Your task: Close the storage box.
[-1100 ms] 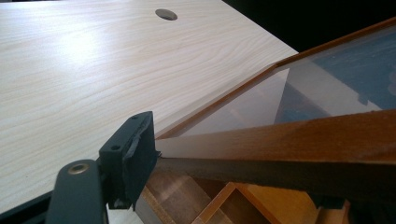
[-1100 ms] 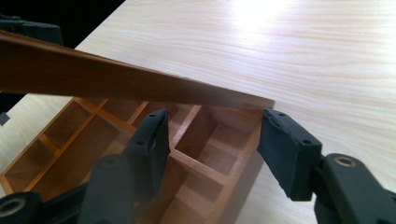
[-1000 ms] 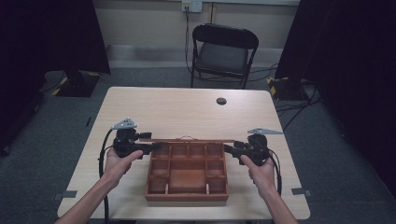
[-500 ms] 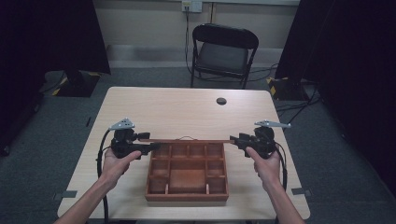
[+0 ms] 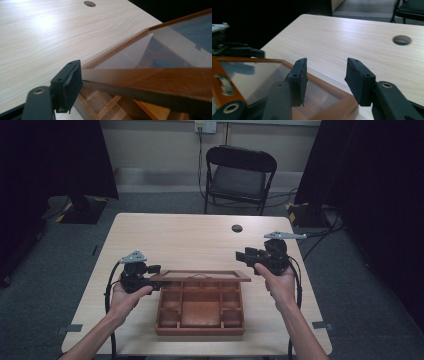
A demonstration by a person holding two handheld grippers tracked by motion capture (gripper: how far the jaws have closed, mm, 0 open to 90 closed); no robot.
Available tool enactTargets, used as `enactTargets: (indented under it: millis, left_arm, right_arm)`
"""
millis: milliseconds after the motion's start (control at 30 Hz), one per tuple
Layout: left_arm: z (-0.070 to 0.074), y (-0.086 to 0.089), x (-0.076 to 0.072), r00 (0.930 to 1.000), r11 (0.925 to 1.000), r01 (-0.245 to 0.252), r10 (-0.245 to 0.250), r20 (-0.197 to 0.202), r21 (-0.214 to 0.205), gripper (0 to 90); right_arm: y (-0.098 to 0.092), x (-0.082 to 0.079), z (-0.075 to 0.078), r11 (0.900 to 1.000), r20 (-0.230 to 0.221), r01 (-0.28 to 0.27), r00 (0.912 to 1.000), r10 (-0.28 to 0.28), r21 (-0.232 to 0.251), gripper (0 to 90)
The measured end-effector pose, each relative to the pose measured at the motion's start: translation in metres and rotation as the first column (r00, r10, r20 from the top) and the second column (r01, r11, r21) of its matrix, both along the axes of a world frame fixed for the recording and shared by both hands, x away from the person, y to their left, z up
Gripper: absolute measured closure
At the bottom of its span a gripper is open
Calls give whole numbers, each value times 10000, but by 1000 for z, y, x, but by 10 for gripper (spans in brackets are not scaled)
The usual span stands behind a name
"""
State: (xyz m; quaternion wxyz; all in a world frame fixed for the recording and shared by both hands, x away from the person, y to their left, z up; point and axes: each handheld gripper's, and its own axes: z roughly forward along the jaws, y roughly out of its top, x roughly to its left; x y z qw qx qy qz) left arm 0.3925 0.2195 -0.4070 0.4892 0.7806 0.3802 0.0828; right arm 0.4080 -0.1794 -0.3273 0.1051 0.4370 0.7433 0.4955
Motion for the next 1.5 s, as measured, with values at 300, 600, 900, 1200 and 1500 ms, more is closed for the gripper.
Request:
enactTargets:
  millis: [300,600,900,1200,1500]
  left_arm:
    - [-1,1,0,10000,10000,22,-23,-35,-34,243]
    - [-4,3,-4,9999,10000,26,-27,-107,-64,223]
    - [-7,3,-5,9999,10000,19,-19,-111,-17,205]
    - [-8,3,-5,9999,10000,56,-56,-99,-29,205]
    - [-10,2,-5,9999,9999,36,-34,-106,147,209]
  right_arm:
    - [29,-14,23,9889,289,-1458,9890,1450,284,546]
    - [53,-28,27,9547,61,-2949,9555,2949,402,603]
    - [78,-30,12,9181,-669,-3962,9159,3958,73,677]
    - [85,-28,4,9058,-1075,-4236,9005,4213,20,724]
    - [85,-25,-1,8838,-1385,-4658,8733,4671,434,757]
